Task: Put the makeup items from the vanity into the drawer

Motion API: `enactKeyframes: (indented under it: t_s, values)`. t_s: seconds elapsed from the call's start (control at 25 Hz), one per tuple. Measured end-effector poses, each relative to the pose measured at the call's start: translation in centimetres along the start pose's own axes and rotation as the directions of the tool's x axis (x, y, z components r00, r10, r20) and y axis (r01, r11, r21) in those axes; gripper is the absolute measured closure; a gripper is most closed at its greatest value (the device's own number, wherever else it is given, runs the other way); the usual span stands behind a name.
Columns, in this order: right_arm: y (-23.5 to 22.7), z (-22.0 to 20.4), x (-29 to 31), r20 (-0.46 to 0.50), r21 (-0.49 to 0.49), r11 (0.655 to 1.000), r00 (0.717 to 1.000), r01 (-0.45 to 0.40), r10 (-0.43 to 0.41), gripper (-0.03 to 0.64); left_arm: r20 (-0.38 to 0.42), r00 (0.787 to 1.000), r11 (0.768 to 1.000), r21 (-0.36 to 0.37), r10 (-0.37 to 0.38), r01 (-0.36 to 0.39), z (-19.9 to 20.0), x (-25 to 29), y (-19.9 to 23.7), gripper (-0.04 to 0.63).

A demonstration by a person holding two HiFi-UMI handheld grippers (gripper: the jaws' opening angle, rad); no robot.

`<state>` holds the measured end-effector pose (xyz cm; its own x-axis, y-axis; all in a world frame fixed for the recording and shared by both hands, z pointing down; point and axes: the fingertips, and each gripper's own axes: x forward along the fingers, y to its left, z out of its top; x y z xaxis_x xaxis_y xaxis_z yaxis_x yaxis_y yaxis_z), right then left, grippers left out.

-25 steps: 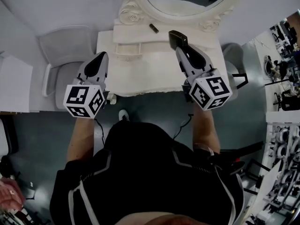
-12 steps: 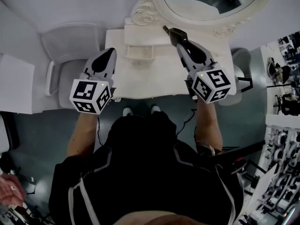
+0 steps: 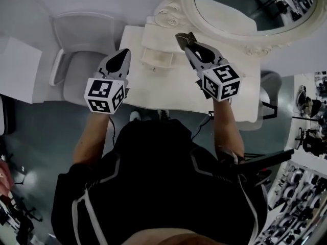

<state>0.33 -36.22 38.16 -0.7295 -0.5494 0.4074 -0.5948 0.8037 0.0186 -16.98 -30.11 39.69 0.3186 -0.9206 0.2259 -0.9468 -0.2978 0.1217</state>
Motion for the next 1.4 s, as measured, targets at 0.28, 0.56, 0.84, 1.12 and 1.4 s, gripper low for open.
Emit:
enactKeyframes:
  t_s: [0.28,0.56,0.84,1.12,1.4]
  values:
    - [-1.3,-2.0,4.8,-0.073,-0.038,0.989,0.988,-0.142,0.139,0.523,-0.024,0.995,0.995,-0.020,0.095,-0.096,-2.5,1.8,0.4,0.592]
    - [0.2,-7.1,9.3,-0.242,-0.132,0.940,0.930,-0.314,0.277,0.523,-0.049,0.978,0.979,-0.027,0.203,-0.204,-5.7,2.5,0.3,0.592]
    - [1.8,-11.7,12.8,-0.381,-0.197,0.873,0.855,-0.446,0.351,0.523,-0.102,0.962,0.963,-0.071,0.251,-0.259,-8.4,2.1,-0.6,0.592]
    - [3.2,-16.5,15.5,-0.502,-0.208,0.821,0.779,-0.531,0.377,0.523,-0.139,0.944,0.946,-0.091,0.298,-0.312,-10.3,0.9,-0.7,0.592]
    - [3.9,-19.5,17.0,-0.583,-0.225,0.791,0.729,-0.569,0.359,0.523,-0.163,0.934,0.930,-0.135,0.319,-0.341,-11.8,-0.4,-0.6,0.592]
